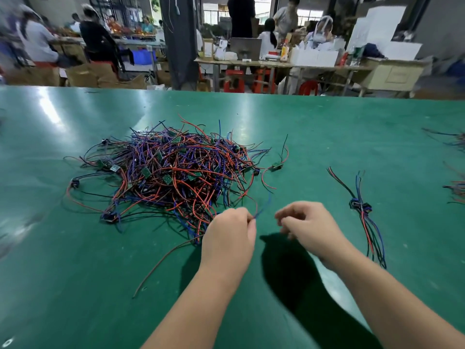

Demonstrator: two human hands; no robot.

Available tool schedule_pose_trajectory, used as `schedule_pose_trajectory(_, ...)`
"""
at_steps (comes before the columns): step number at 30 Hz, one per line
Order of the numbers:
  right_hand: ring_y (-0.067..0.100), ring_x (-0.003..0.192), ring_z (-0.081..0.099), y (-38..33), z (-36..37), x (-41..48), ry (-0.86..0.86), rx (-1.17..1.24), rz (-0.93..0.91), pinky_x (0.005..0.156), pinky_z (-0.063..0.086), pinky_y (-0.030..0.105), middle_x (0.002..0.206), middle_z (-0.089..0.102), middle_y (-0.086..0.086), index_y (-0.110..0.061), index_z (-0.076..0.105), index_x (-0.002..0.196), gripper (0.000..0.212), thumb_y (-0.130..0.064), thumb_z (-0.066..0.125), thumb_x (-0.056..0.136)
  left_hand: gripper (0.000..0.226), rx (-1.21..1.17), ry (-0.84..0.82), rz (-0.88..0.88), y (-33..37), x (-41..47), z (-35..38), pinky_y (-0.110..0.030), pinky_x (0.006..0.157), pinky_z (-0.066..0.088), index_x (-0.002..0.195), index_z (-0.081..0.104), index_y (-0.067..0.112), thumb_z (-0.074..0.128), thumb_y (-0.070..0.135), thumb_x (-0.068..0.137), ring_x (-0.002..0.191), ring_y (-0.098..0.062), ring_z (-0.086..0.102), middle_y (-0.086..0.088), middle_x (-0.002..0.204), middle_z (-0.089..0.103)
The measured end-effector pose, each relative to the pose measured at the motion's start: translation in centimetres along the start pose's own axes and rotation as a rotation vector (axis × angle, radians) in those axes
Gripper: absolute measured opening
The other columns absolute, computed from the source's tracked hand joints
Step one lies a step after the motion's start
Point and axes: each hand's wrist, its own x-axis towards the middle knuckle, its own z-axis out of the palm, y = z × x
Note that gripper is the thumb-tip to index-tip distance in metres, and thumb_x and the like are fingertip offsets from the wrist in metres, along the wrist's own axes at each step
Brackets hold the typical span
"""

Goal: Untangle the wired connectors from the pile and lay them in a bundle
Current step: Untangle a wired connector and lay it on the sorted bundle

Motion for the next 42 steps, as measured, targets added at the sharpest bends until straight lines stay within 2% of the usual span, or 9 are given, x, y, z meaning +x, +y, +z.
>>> schedule_pose_trajectory(4, 0.013, 0.053, 0.056, -0.2, 0.6, -2.6, -0.177, 0.530, 0.134, 0.050, 0.046, 0.019, 0.073, 0.070, 0.009, -0.009, 0.072, 0.084, 0.027, 0.010, 0.052, 0.085, 0.008, -0.663, 0.142, -0.064, 2.0, 0.0, -1.0, -0.018, 0.063, 0.047, 0.079, 0.068, 0.015, 0.069, 0.017, 0.087, 0.062, -0.005, 0.060, 0.005, 0.070, 0.068)
schedule_pose_trajectory(7, 0.011, 0.055, 0.053, -0.9, -0.2, -2.9, -0.317, 0.901, 0.066, 0.051, 0.041, 0.019, 0.073, 0.066, 0.004, -0.005, 0.071, 0.098, 0.025, 0.001, 0.055, 0.080, 0.009, -1.314, -0.135, -0.268, 3.6, -0.3, -2.0, -0.019, 0.053, 0.051, 0.072, 0.073, 0.013, 0.073, 0.018, 0.078, 0.054, -0.009, 0.061, -0.001, 0.068, 0.070)
schedule_pose_trajectory(9, 0.011, 0.057, 0.053, -1.3, -1.1, -3.0, -0.388, 1.032, 0.003, 0.054, 0.044, 0.020, 0.075, 0.066, 0.004, -0.001, 0.070, 0.104, 0.032, -0.002, 0.058, 0.074, 0.015, -1.539, -0.367, -0.408, 4.2, -0.3, -2.6, -0.019, 0.048, 0.051, 0.070, 0.075, 0.014, 0.070, 0.028, 0.071, 0.049, -0.011, 0.061, -0.003, 0.067, 0.069)
schedule_pose_trajectory(15, 0.011, 0.061, 0.062, -1.1, -1.4, -3.4, -0.271, 0.914, -0.038, 0.057, 0.050, 0.018, 0.071, 0.070, 0.007, -0.005, 0.074, 0.075, 0.013, -0.010, 0.064, 0.068, 0.045, -1.517, -0.523, -0.647, 4.4, -0.6, -1.7, -0.013, 0.044, 0.048, 0.095, 0.060, 0.002, 0.066, 0.036, 0.067, 0.051, -0.007, 0.064, -0.002, 0.064, 0.069)
schedule_pose_trajectory(19, 0.007, 0.054, 0.058, -0.9, -1.7, -2.9, -0.158, 0.875, 0.007, 0.054, 0.049, 0.015, 0.061, 0.064, 0.001, -0.011, 0.073, 0.075, 0.014, -0.008, 0.066, 0.063, 0.038, -1.503, -0.483, -0.778, 4.0, -0.6, -1.2, -0.019, 0.048, 0.054, 0.087, 0.059, 0.004, 0.070, 0.034, 0.066, 0.058, -0.013, 0.069, -0.006, 0.066, 0.070)
schedule_pose_trajectory(24, 0.009, 0.061, 0.065, -0.5, -2.1, -2.3, -0.177, 0.909, -0.004, 0.061, 0.052, 0.015, 0.068, 0.069, 0.004, -0.006, 0.068, 0.089, 0.031, 0.001, 0.068, 0.058, 0.011, -1.481, -0.529, -0.748, 3.5, -0.5, -0.6, -0.021, 0.053, 0.055, 0.095, 0.065, 0.000, 0.063, 0.007, 0.086, 0.062, -0.012, 0.070, -0.008, 0.075, 0.073)
schedule_pose_trajectory(30, 0.003, 0.058, 0.059, -0.1, -1.9, -2.2, -0.061, 0.568, -0.079, 0.057, 0.047, 0.013, 0.062, 0.068, -0.003, -0.009, 0.070, 0.078, 0.018, 0.008, 0.072, 0.071, 0.009, -1.270, -0.516, -0.648, 3.3, -1.0, 0.3, -0.019, 0.050, 0.052, 0.087, 0.067, 0.003, 0.070, 0.009, 0.082, 0.058, -0.013, 0.068, -0.005, 0.071, 0.069)
schedule_pose_trajectory(39, 0.009, 0.049, 0.050, 0.3, -2.0, -2.0, -0.202, 0.568, 0.101, 0.052, 0.042, 0.020, 0.060, 0.063, 0.003, -0.008, 0.067, 0.068, 0.010, -0.002, 0.072, 0.073, 0.022, -1.190, -0.677, -0.530, 3.0, -1.2, 0.6, -0.019, 0.051, 0.052, 0.067, 0.074, 0.012, 0.065, 0.013, 0.087, 0.060, -0.011, 0.068, -0.003, 0.068, 0.070)
schedule_pose_trajectory(42, 0.008, 0.045, 0.050, 0.3, -2.3, -1.9, -0.214, 0.629, 0.178, 0.048, 0.043, 0.017, 0.056, 0.061, 0.004, -0.002, 0.064, 0.071, 0.008, 0.000, 0.068, 0.078, 0.013, -1.153, -0.730, -0.495, 2.8, -0.9, 0.3, -0.020, 0.052, 0.053, 0.074, 0.067, 0.010, 0.066, 0.015, 0.086, 0.064, -0.014, 0.070, -0.005, 0.071, 0.071)
